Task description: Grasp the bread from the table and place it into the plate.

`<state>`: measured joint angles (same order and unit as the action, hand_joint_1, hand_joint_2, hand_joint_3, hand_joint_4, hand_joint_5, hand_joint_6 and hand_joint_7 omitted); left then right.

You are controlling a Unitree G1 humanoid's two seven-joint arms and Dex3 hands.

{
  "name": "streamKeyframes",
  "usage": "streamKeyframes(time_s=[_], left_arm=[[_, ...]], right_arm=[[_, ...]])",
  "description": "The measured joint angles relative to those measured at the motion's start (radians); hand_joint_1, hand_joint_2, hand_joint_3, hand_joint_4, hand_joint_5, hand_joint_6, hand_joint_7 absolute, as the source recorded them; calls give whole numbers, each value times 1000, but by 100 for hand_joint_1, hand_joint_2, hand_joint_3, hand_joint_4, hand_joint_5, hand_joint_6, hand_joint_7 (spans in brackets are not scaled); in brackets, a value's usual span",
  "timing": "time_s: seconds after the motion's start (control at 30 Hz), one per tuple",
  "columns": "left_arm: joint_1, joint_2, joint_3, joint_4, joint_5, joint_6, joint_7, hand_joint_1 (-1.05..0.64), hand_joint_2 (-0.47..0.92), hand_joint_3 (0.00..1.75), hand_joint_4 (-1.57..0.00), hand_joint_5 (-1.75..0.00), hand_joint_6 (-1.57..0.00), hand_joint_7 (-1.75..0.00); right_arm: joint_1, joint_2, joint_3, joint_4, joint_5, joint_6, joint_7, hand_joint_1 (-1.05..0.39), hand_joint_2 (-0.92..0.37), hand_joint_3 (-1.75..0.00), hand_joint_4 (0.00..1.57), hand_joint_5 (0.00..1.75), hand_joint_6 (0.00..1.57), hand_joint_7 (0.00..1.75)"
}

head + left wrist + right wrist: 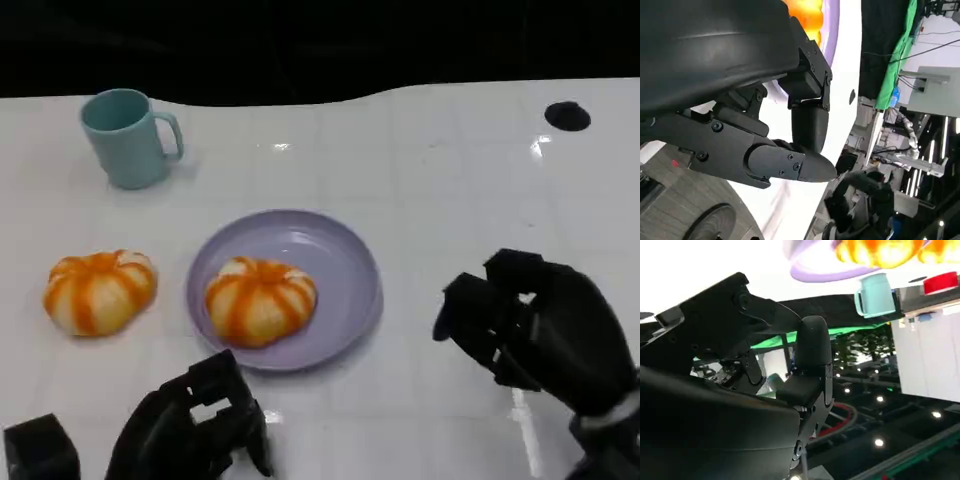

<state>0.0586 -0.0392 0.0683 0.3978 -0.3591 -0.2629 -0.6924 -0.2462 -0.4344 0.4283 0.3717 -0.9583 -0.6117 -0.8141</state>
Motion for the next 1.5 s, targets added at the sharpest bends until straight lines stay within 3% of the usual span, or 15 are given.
streamKeyframes(time_s=[0.13, 0.47, 0.7, 1.17, 1.33, 1.5], left_arm=[[-2, 0, 1, 1, -1, 5, 0, -64, 92, 21, -80, -175, -70, -156], [-5, 2, 5, 4, -2, 10, 0, -64, 92, 22, -80, -175, -70, -155], [-4, 2, 4, 3, -1, 9, 0, -64, 92, 22, -80, -175, -70, -156], [0, 5, 4, 0, -1, 7, 0, -64, 92, 21, -80, -175, -72, -154], [-1, 7, 5, 0, -1, 7, -1, -64, 92, 19, -80, -175, -71, -155], [-1, 7, 6, 1, -1, 5, -1, -63, 92, 21, -79, -175, -70, -154]], right_arm=[[90, -29, -31, -54, 19, 6, 40, -17, -35, -121, 85, 175, 70, 168], [205, -37, -65, -95, 44, 29, 107, -18, -40, -111, 87, 175, 75, 161], [205, -32, -66, -55, 45, 25, 95, -16, -39, -113, 89, 175, 69, 173], [178, -14, -57, 43, 51, -25, 50, -17, -35, -121, 91, 175, 69, 174], [171, 11, -58, 82, 130, -94, 74, -15, -30, -130, 90, 175, 83, 138], [166, 32, -66, 136, 293, -210, 199, -17, -25, -136, 88, 171, 87, 127]])
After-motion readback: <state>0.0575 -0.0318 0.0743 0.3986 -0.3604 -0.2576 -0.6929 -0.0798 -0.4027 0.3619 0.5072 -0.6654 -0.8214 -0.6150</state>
